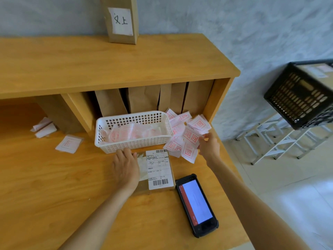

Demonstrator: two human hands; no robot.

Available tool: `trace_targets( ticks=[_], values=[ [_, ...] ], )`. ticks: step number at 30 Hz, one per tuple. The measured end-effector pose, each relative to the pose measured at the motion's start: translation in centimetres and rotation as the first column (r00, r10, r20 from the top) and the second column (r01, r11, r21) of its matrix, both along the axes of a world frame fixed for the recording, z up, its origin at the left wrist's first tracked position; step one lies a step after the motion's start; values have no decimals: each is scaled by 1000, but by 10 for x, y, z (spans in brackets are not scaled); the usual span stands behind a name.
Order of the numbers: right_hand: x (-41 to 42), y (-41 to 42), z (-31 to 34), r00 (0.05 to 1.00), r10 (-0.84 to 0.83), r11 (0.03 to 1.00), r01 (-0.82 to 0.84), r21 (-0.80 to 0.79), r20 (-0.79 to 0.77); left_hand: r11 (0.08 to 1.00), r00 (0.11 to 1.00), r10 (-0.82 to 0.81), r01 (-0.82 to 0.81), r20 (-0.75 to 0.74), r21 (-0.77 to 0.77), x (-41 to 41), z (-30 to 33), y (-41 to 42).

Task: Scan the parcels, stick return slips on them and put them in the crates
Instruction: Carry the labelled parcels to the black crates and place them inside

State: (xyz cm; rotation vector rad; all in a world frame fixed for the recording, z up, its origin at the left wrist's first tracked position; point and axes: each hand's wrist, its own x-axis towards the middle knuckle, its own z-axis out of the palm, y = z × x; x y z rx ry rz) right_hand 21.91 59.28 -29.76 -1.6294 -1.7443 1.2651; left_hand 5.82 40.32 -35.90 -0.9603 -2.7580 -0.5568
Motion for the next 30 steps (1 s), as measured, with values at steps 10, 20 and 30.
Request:
trace_targets(
  ticks=[10, 20, 30],
  values=[
    [0, -11, 10, 998, 20, 998, -16, 64, -64, 962, 981, -194, 190, 3, 196, -2, 24, 7],
    [9, -3, 31, 973, -55, 997, 64, 31, -224, 889, 424, -447, 304, 787, 341, 39, 76, 104],
    [10, 15, 33, 944, -100, 995, 90, -45, -313, 916, 284, -401, 129, 871, 379, 51, 55, 152]
  ],
)
